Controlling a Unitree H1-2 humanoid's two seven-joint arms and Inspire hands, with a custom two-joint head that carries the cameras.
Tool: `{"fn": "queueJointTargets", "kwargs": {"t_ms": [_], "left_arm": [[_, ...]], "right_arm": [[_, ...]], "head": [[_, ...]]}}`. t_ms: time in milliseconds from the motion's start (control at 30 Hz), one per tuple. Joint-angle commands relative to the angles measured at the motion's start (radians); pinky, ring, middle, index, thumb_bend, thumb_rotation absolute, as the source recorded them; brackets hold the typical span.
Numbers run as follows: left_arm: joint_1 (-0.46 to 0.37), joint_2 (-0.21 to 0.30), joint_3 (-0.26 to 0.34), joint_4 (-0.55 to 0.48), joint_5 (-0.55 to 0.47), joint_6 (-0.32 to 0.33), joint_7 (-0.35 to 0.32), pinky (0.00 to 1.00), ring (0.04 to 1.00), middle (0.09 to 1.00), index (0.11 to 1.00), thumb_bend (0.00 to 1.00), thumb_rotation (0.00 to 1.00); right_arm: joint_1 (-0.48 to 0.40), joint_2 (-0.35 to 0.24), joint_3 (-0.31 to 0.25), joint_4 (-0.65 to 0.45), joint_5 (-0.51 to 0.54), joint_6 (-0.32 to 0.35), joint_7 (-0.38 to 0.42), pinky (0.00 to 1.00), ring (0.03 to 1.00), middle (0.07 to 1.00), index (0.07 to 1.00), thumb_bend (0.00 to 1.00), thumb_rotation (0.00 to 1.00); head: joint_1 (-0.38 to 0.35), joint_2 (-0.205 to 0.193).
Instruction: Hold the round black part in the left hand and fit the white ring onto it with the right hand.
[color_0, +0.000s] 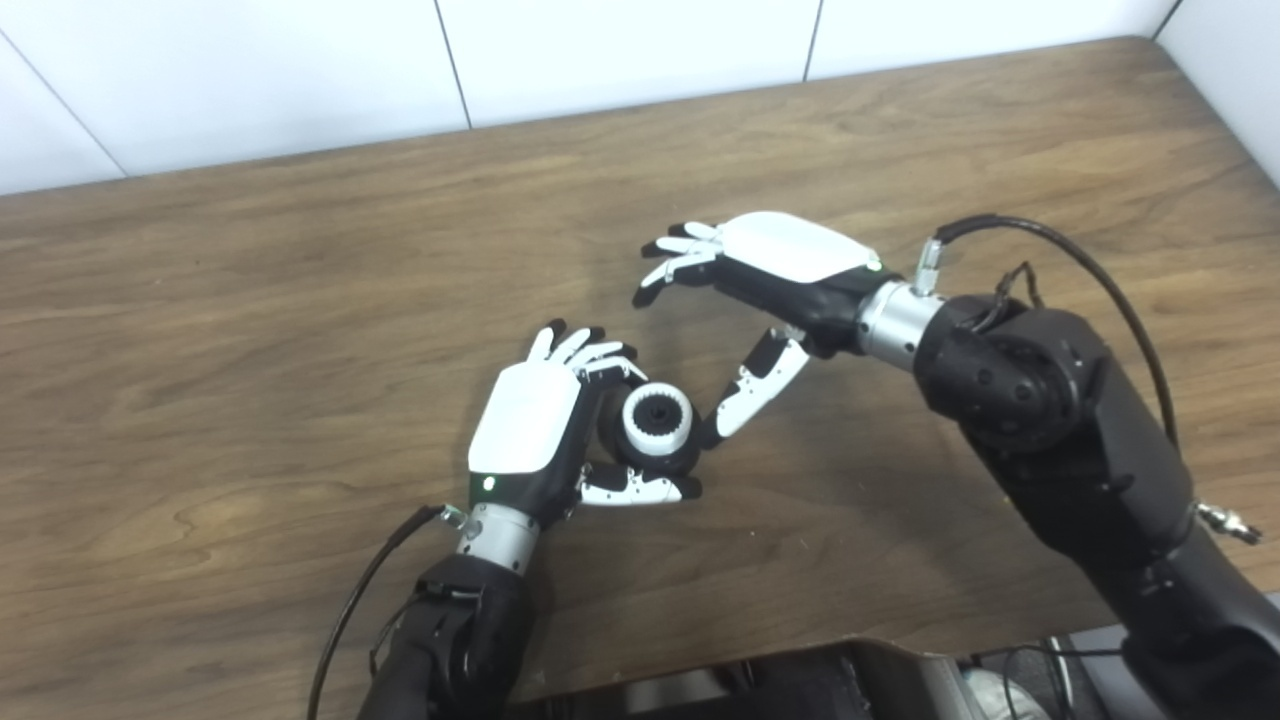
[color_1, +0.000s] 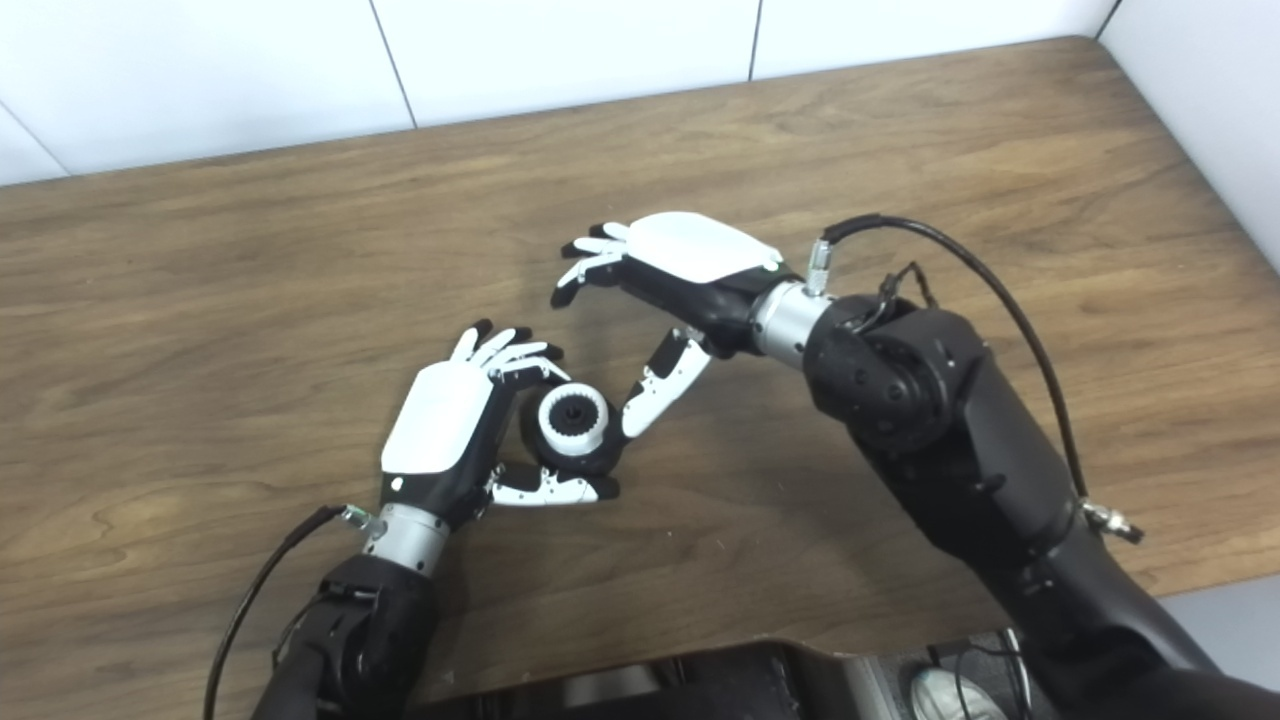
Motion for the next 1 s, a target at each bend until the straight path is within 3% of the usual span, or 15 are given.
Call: {"fn": "queueJointTargets", "kwargs": {"t_ms": [0, 233, 567, 633, 667, 767, 967], "left_arm": [[-0.012, 0.001, 0.009, 0.005, 0.006, 0.003, 0.005, 1.0, 0.901, 0.796, 0.484, 0.52, 0.06], [-0.012, 0.008, 0.019, 0.004, 0.003, 0.004, 0.0, 1.0, 0.893, 0.784, 0.485, 0.52, 0.06], [-0.013, 0.02, 0.029, -0.009, 0.001, 0.011, -0.028, 1.0, 0.886, 0.789, 0.496, 0.52, 0.08], [-0.014, 0.019, 0.03, -0.013, 0.008, 0.022, -0.039, 1.0, 0.883, 0.795, 0.648, 0.81, 0.22], [-0.014, 0.019, 0.031, -0.015, 0.01, 0.025, -0.043, 1.0, 0.883, 0.8, 0.691, 0.87, 0.25], [-0.017, 0.018, 0.034, -0.022, 0.021, 0.04, -0.063, 1.0, 0.882, 0.815, 0.781, 0.95, 0.31], [-0.022, 0.018, 0.045, -0.028, 0.014, 0.049, -0.097, 1.0, 0.889, 0.846, 0.904, 1.0, 0.4]], "right_arm": [[-0.037, -0.007, -0.02, -0.041, -0.004, 0.007, 0.001, 1.0, 1.0, 0.962, 0.843, 1.0, 0.38], [-0.044, -0.001, -0.051, -0.064, 0.008, 0.056, 0.033, 1.0, 1.0, 0.973, 0.871, 1.0, 0.39], [-0.032, 0.01, -0.077, -0.07, 0.001, 0.061, 0.057, 1.0, 1.0, 0.981, 0.878, 1.0, 0.39], [-0.028, 0.013, -0.079, -0.067, -0.001, 0.061, 0.056, 1.0, 1.0, 0.98, 0.876, 1.0, 0.4], [-0.028, 0.014, -0.079, -0.066, -0.002, 0.061, 0.055, 1.0, 1.0, 0.98, 0.875, 1.0, 0.4], [-0.026, 0.015, -0.078, -0.063, -0.006, 0.06, 0.053, 1.0, 1.0, 0.981, 0.874, 1.0, 0.39], [-0.024, 0.014, -0.078, -0.052, -0.002, 0.056, 0.043, 1.0, 1.0, 0.98, 0.876, 1.0, 0.4]], "head": [[0.001, 0.0], [0.004, -0.006], [0.009, -0.014], [0.011, -0.016], [0.013, -0.016], [0.014, -0.016], [0.018, -0.017]]}}
